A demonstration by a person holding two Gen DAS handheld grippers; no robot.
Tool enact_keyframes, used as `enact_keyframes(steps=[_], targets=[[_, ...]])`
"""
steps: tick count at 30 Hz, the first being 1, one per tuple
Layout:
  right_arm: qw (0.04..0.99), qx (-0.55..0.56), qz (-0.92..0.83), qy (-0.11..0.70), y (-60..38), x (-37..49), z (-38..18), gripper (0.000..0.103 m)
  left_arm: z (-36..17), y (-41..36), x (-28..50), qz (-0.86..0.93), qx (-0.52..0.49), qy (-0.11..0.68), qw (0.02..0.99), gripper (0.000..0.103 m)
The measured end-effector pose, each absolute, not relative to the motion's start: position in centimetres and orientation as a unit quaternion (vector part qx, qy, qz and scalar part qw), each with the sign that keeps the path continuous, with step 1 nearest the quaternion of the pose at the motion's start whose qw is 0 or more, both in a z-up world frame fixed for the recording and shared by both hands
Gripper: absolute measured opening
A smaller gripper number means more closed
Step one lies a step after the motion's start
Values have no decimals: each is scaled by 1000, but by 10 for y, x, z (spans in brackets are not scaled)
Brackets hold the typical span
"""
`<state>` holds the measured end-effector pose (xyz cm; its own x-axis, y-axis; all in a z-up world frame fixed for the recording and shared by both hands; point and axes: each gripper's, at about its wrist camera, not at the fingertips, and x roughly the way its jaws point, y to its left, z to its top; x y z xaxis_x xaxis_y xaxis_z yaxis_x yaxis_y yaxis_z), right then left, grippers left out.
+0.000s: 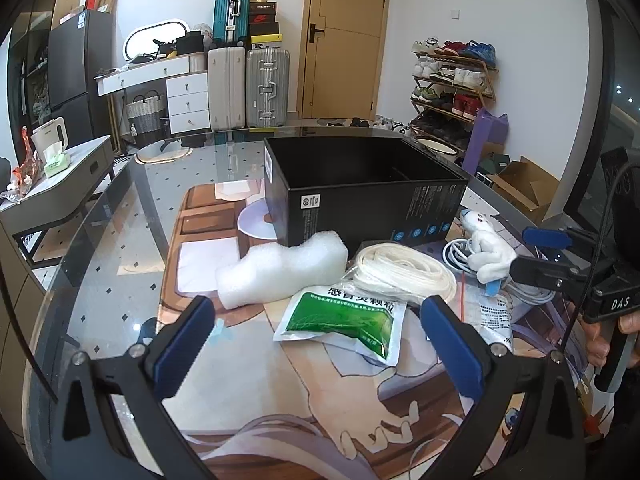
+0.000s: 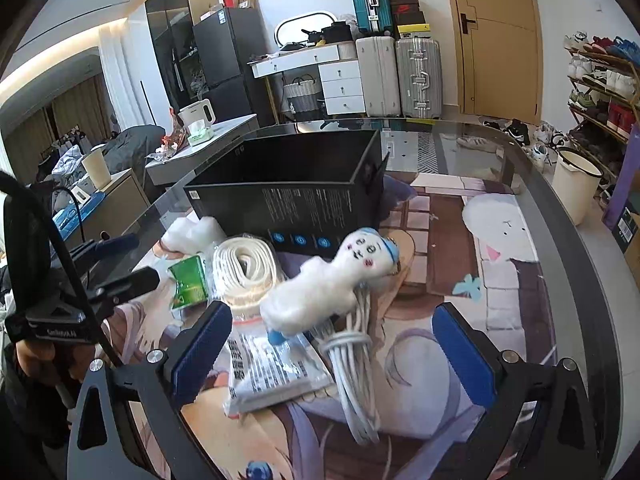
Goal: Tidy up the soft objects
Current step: 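Grasp the white plush doll with the right gripper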
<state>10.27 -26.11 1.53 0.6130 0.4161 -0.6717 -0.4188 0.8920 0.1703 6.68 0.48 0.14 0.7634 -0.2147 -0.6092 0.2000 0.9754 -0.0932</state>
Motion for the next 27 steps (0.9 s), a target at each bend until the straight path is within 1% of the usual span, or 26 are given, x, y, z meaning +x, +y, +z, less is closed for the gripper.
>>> enact_keyframes(steps=[8,16,18,19,23,26,27], targets=[[898,-7,232,375,-246,118,16,101,1,7,67,-107,-16,329,938,103],[893,-4,227,389,-240,133,9,82,1,10,69,-103,-23,330,938,103],[892,-5,226,390,-239,135,8,81,1,10,69,-103,-23,331,938,103],[892,-5,226,391,-239,136,8,78,1,10,69,-103,-23,330,938,103],[891,-12,222,395,-238,138,5,76,1,10,69,-103,-22,330,938,103],[892,-14,216,398,-240,139,3,69,1,11,69,-103,-23,330,938,103],[891,-16,214,400,-240,139,2,66,1,10,69,-103,-23,330,938,103]])
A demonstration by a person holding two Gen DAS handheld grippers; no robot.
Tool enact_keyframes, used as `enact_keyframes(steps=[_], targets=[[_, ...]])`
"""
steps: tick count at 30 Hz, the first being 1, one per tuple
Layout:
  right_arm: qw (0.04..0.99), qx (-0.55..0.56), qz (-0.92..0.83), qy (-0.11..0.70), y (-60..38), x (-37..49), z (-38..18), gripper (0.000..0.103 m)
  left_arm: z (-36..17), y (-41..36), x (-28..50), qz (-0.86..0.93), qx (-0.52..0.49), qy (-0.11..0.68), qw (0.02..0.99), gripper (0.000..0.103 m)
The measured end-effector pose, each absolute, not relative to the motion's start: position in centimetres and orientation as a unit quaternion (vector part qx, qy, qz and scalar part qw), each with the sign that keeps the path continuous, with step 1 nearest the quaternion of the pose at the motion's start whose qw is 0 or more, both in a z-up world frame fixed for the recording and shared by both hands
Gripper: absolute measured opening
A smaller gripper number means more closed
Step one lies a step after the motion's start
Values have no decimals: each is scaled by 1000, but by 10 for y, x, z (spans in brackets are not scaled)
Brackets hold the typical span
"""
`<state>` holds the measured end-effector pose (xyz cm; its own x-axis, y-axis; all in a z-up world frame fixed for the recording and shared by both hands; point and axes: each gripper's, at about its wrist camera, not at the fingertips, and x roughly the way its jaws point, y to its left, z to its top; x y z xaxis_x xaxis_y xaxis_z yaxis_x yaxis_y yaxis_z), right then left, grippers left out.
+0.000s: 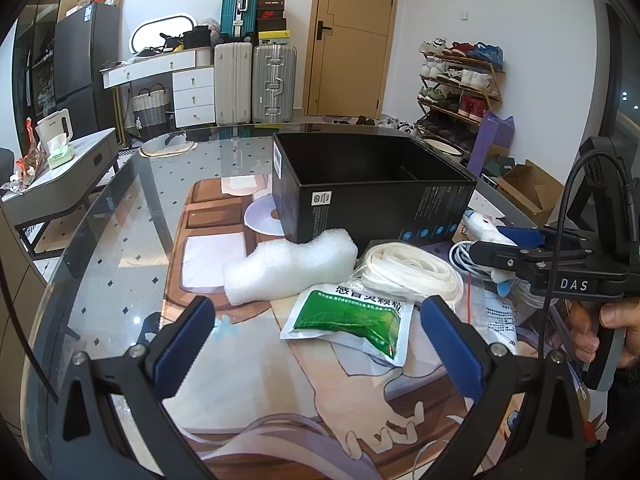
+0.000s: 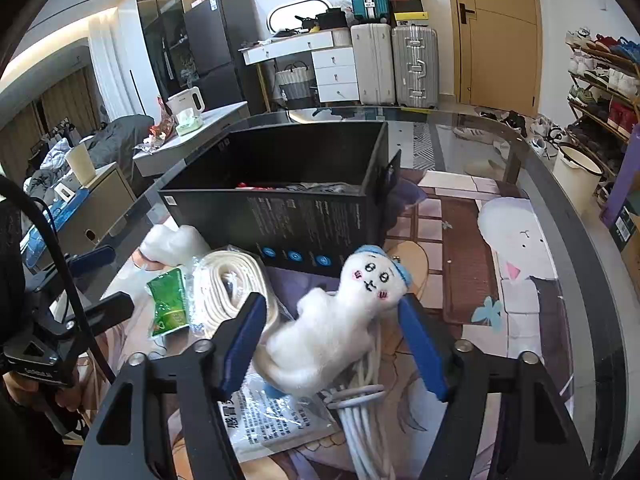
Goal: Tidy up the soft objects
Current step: 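Grasp the white plush doll with the right gripper, then grasp the green sachet with the left gripper while the right holds the doll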
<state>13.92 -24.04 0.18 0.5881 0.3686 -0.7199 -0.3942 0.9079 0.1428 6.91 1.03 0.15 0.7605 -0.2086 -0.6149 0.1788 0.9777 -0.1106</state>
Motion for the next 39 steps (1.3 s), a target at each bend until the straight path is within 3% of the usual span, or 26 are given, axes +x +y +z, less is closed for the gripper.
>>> enact_keyframes(steps=[5,6,10,22,33,39], targets=[[891,-11,217,399,-246,138,2,53,1,11,69,-103,-23,331,938,103],[889,-10,222,400,-246,137,2,44,1,11,69,-103,-24,331,938,103],[892,-17,225,392,-245,132,2,37,0,11,70,-102,-24,330,938,103],[905,-5,243,350,-253,106,22,35,-5,8,74,-109,-21,343,933,103],[909,-2,264,322,-252,87,35,35,-20,-22,94,-142,48,415,897,103],[908,-5,271,319,-249,85,37,35,-27,-25,106,-143,43,444,883,98]])
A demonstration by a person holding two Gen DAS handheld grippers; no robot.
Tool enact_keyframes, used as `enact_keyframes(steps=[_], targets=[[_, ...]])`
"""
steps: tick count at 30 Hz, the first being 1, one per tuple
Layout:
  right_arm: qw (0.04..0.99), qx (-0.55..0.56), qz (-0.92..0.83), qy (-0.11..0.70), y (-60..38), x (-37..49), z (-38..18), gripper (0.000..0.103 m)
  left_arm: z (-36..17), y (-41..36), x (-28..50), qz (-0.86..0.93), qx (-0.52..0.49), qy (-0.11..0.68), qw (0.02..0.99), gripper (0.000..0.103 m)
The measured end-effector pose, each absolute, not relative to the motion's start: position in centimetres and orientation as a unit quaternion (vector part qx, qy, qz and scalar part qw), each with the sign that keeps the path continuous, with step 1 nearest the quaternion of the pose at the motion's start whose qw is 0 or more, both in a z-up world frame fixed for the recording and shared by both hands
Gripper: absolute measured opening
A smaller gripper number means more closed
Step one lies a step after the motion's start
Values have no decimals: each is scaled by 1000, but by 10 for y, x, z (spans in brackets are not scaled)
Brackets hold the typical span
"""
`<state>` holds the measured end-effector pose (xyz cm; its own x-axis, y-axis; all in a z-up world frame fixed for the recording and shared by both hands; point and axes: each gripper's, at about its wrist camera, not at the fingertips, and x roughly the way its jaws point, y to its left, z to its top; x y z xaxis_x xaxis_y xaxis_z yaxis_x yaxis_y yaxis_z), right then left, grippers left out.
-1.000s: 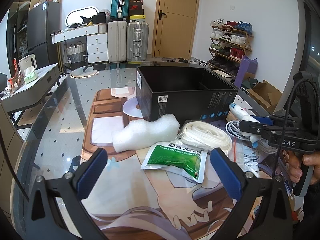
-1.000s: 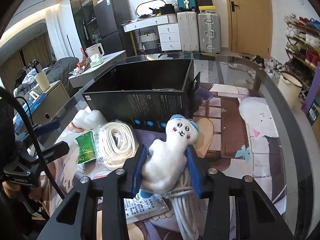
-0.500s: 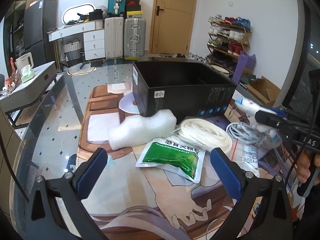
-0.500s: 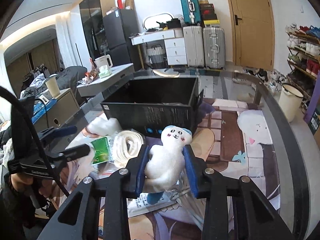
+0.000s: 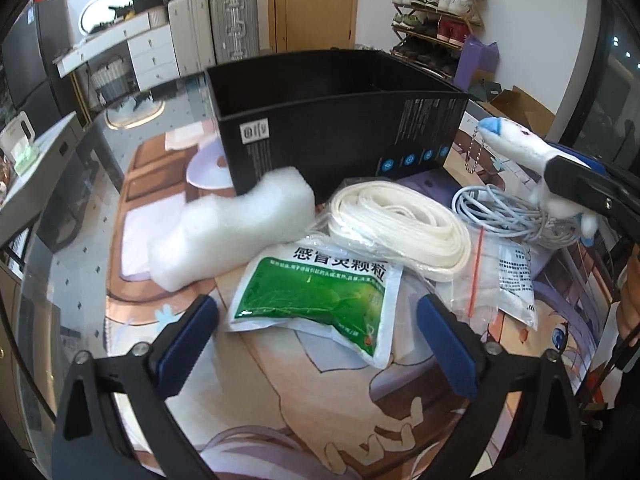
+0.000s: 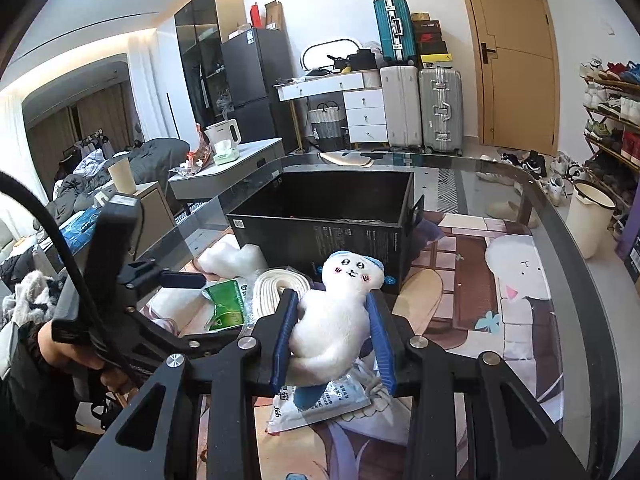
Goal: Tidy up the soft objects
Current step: 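Grasp the green sachet with the left gripper while the right holds the doll, then carry the green sachet and white doll over the black box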
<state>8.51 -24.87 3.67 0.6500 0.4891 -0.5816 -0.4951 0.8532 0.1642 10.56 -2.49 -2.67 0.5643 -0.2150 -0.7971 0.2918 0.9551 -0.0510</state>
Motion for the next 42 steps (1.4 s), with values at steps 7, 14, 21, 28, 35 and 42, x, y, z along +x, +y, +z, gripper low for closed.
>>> enact_keyframes(steps=[7,14,21,28,35,42], targets=[[907,-5,273,319,-249,85,36,35,-25,-30,108,-139,56,437,887,83],[906,-8,276,322,-246,85,35,35,-20,-31,98,-155,62,424,890,63],[906,-8,275,321,-246,85,35,35,-14,-28,79,-153,65,413,895,62],[906,-10,277,318,-246,85,35,35,-11,-13,59,-144,50,396,906,62],[908,-12,279,313,-247,85,36,35,-2,-5,43,-144,40,374,915,62],[909,-14,281,309,-247,84,39,35,16,5,36,-142,16,342,929,62]])
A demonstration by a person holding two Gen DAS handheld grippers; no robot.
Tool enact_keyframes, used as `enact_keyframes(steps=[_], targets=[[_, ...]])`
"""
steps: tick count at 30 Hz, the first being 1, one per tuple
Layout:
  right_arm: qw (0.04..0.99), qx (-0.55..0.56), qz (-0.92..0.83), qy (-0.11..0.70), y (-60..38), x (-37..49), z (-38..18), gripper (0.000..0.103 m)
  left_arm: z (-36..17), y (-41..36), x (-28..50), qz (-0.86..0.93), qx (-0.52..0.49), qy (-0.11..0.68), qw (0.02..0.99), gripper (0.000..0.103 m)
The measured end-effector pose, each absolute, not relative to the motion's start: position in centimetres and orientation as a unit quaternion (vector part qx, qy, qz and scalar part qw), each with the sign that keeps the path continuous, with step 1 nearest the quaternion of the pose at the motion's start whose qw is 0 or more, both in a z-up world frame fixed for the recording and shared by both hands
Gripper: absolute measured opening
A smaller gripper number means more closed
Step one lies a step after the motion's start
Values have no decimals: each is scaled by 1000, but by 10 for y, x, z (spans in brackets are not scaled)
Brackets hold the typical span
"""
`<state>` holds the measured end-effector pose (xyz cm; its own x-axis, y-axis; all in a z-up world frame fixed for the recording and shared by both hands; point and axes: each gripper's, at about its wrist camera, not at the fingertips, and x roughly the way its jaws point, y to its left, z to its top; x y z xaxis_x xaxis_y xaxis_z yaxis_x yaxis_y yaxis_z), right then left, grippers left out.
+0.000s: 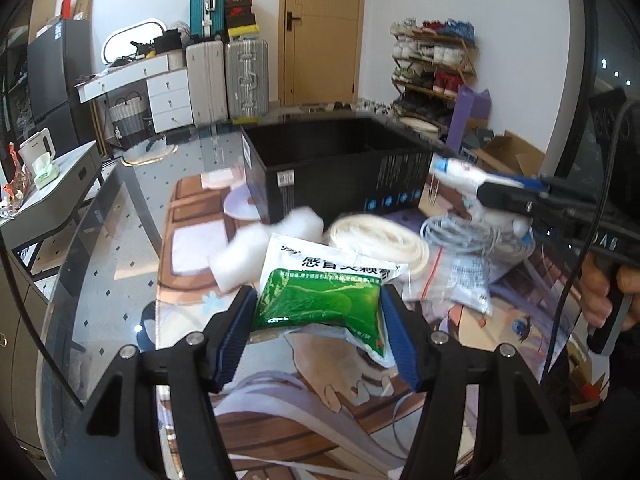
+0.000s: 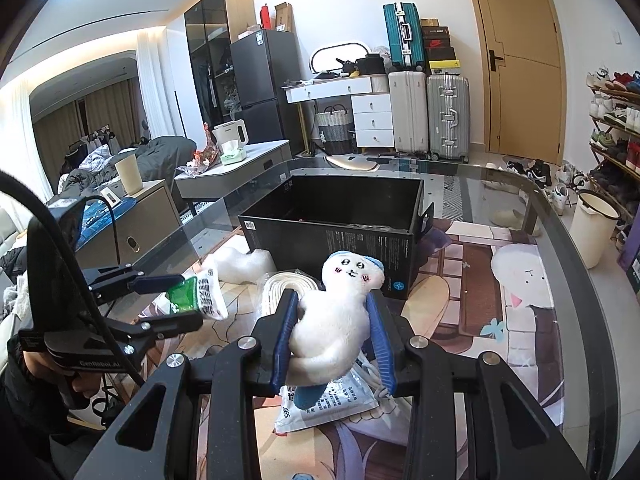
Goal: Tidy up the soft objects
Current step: 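Carry the green sachet and white doll over the black box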
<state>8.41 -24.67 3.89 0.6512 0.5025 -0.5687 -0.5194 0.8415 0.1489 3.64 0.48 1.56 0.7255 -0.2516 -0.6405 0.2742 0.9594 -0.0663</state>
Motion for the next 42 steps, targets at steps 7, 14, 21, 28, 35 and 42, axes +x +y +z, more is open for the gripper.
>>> enact_keyframes(steps=[7,14,21,28,35,42], targets=[[910,-16,285,300,-244,86,45,35,36,3,43,-145,6,311,939,62],[912,-17,292,287,-239,95,57,35,53,2,61,-145,-17,292,945,62],[910,-8,301,286,-235,113,66,35,60,0,85,-139,-36,285,948,62],[908,-10,303,290,-229,131,71,35,60,-4,110,-131,-46,282,949,62],[908,-13,298,294,-223,155,72,35,51,-5,136,-121,-57,293,947,62],[906,-20,291,308,-215,178,63,35,44,-9,157,-111,-58,299,946,62]])
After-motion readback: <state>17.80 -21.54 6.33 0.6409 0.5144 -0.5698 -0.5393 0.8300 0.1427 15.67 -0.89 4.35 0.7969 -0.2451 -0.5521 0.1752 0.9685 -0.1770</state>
